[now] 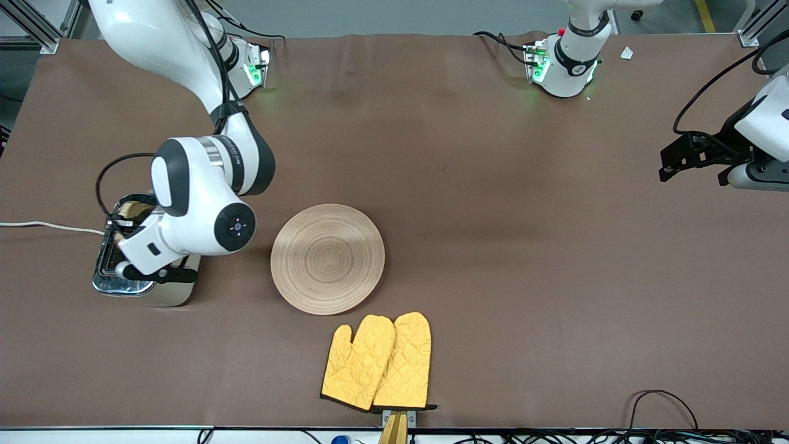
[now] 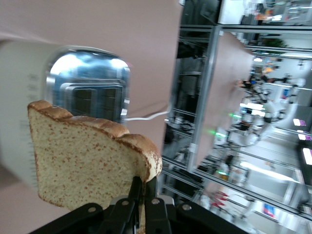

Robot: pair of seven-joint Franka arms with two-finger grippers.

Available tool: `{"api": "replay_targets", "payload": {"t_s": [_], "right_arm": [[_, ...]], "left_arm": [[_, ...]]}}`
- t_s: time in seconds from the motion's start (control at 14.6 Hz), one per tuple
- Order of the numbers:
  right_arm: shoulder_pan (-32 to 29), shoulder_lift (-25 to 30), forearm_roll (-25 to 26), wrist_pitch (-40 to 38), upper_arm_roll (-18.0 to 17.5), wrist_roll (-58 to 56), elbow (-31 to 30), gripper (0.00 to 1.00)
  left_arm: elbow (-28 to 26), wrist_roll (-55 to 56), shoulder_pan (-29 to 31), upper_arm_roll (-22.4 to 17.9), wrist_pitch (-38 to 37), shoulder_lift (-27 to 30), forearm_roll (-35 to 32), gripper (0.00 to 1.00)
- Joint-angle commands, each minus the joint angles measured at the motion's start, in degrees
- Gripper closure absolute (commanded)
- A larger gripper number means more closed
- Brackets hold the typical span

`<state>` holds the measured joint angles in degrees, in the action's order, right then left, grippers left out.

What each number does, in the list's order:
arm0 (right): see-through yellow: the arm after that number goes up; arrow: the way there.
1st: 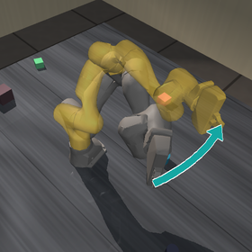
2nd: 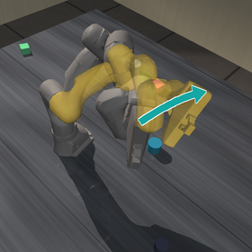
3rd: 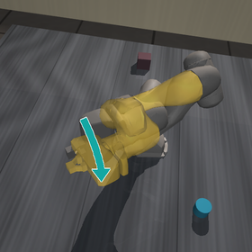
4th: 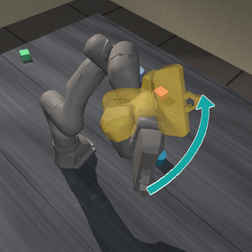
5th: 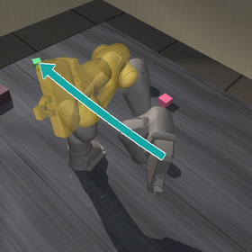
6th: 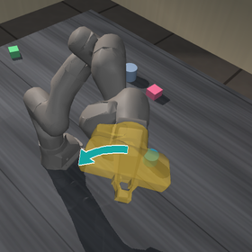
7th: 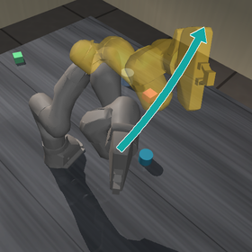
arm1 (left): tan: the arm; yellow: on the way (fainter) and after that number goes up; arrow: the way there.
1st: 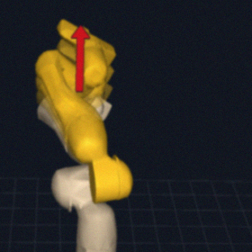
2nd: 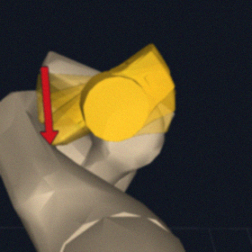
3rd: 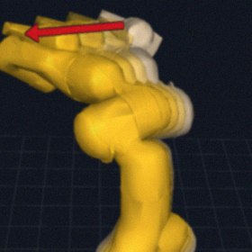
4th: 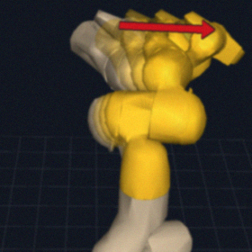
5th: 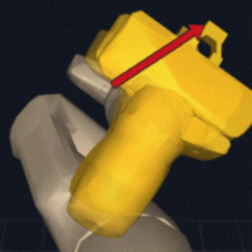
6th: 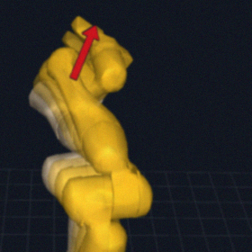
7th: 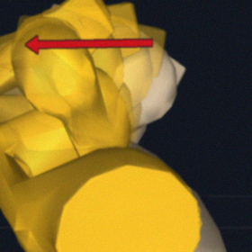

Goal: Move plate and put bread in toaster
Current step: 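Lift the bread slice and carry it above the toaster slot, then lower the bread slice into the toaster slot with the right gripper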

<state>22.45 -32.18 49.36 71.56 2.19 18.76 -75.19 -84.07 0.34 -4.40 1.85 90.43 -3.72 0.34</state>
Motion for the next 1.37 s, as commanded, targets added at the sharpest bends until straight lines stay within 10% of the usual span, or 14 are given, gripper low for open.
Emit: {"api": "replay_targets", "payload": {"t_s": [0.0,1.3], "right_arm": [[-1.7,0.54,3.37,-0.89,-0.6,-2.41,-1.36,1.0],[-4.08,-3.94,5.57,-2.21,-0.52,-0.48,-2.42,1.0]], "left_arm": [[0.22,1.41,-0.26,0.18,-0.34,0.29,-1.04,0.0],[0.22,2.38,-0.26,0.44,-0.34,0.29,-1.3,0.0]]}}
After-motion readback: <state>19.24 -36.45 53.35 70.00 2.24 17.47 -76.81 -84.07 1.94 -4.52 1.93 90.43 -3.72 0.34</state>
